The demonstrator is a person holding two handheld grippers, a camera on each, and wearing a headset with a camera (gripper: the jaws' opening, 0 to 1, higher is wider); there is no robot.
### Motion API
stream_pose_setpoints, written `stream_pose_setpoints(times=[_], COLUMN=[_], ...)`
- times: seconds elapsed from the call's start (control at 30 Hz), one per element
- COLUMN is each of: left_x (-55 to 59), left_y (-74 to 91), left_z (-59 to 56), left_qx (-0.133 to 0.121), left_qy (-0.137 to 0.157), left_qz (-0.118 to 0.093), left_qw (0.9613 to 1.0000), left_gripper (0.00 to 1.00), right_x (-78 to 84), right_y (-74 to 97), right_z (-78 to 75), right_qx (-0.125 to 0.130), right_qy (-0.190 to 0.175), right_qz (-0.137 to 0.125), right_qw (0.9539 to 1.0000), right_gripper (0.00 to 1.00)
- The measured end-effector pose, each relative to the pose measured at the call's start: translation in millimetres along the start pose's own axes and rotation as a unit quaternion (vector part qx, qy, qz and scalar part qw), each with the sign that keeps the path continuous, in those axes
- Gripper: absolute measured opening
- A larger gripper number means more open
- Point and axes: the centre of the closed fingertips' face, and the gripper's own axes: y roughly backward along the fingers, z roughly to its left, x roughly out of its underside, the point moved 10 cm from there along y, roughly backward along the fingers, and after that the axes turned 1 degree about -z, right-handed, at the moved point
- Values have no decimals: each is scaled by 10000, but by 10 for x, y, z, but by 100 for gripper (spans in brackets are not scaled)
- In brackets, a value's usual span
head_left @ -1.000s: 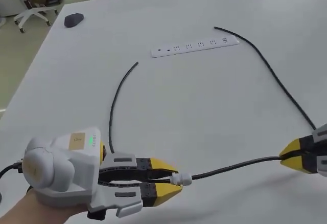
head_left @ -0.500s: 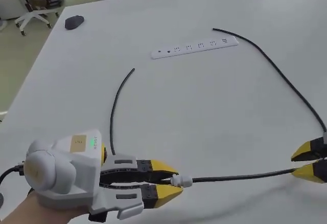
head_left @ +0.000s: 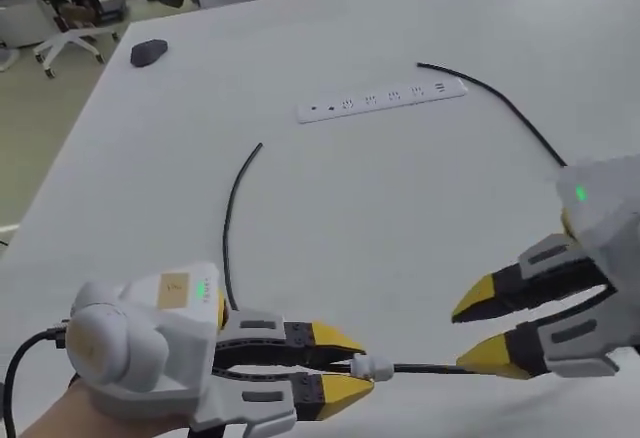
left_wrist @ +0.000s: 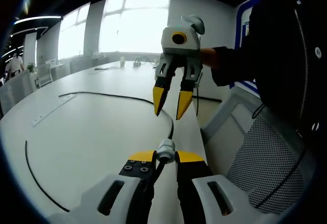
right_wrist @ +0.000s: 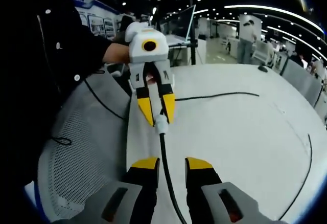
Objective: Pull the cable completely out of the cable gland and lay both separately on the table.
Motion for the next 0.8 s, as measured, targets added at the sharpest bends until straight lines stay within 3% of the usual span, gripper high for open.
stream_pose_setpoints(times=[0.17,0.37,0.57,0.8], left_x=[-7,-27,-31,-18], left_y=[-7,-10,0,27], left_z=[-26,-30,-21,1], left_qx=[27,23,-8,-92], left_qy=[-14,-50,-63,-35], left_qz=[-23,-44,-57,-97], left_qw=[10000,10000,10000,9999], left_gripper=[15,15,15,15], right_x=[-23,-72,-46,192], right_y=[-206,-304,-272,-73], right_z=[2,12,12,-49], right_qx=[-126,-270,-216,59], right_qy=[67,180,184,-37], right_qz=[56,54,99,307], right_qw=[9999,9995,9995,9995], right_gripper=[11,2,0,0])
